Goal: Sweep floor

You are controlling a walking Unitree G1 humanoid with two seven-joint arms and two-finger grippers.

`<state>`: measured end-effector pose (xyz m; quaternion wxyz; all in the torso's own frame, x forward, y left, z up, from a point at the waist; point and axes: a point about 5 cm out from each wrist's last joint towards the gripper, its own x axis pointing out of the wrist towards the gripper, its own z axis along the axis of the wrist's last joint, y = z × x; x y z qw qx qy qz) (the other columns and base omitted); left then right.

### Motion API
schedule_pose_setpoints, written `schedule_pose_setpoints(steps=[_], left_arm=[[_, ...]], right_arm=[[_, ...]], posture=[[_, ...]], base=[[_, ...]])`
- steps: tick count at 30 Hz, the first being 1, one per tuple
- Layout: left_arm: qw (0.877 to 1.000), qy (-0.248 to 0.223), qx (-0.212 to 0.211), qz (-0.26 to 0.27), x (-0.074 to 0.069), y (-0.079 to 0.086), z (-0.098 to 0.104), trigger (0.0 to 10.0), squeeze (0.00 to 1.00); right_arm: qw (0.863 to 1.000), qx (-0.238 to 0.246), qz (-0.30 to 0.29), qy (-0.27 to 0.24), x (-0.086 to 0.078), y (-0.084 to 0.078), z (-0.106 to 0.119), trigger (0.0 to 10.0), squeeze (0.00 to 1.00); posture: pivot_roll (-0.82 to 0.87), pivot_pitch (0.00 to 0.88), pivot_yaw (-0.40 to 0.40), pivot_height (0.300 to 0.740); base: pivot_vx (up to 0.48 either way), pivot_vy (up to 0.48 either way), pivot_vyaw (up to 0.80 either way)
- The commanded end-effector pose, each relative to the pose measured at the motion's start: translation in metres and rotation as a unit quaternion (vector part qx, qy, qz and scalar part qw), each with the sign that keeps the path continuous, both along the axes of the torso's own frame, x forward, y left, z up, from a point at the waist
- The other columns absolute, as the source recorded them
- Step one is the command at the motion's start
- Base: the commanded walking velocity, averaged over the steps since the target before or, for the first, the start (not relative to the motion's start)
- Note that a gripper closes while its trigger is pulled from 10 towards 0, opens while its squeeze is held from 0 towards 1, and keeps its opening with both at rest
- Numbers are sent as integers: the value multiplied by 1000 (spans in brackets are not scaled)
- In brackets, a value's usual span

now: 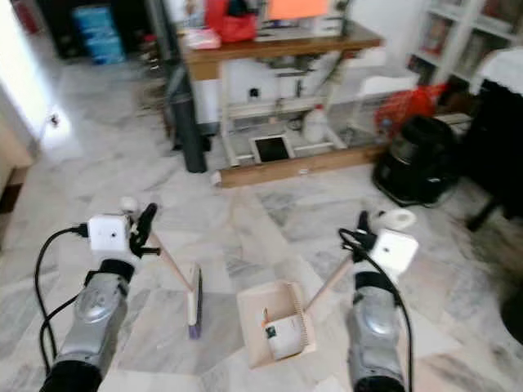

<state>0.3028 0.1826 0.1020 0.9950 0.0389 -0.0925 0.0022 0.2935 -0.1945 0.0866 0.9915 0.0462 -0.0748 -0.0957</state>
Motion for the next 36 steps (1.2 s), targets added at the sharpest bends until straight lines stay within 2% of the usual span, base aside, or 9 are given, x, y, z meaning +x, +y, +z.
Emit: schedule_pose_setpoints(steps=[1, 36], left_arm=[[1000, -27, 4, -7, 4, -5, 13, 10000, 0], [1000, -20, -1, 1, 2, -5, 11, 10000, 0]], right_arm=[[1000, 9, -7, -26, 2, -5, 11, 10000, 0], [1000, 10, 1, -21, 2, -4, 10, 10000, 0]], posture=[[-104, 0, 1, 740], [-101, 0, -5, 740]], base=[[0, 0, 800], [0, 0, 800]])
